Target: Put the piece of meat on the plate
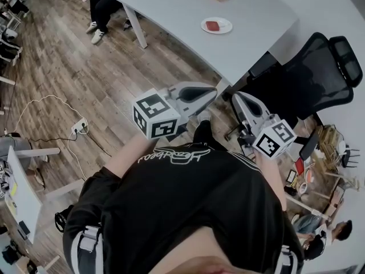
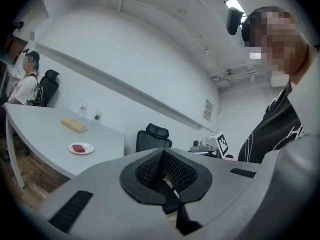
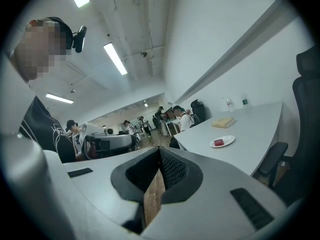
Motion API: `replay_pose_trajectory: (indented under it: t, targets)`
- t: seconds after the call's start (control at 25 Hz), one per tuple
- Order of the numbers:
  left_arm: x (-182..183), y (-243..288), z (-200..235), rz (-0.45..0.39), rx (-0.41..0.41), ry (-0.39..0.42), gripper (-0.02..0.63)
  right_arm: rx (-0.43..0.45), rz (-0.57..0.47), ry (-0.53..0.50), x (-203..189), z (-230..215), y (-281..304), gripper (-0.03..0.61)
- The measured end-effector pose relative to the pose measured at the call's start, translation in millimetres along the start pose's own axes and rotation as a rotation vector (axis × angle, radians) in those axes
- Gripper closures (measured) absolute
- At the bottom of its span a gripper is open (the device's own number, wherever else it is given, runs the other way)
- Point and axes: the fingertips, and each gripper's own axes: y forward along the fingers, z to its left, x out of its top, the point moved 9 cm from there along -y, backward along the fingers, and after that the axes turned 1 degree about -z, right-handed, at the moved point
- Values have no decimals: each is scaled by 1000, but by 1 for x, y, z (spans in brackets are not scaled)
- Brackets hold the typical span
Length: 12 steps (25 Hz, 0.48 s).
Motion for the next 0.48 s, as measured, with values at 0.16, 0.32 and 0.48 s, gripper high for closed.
replay_pose_trajectory:
  t: [0.16,0.32,0.48]
  targets:
    - [-3,-2,-7,8,4,-1,606,4,-1,2,-4,5,-4,571]
    - [-5,-4,-11,9,8,-5,606,4,4,3,-8,10,-8,571]
    - [-8,-7,-15,11,4,-7,606,-3,1,-2,-12,15,-13,571]
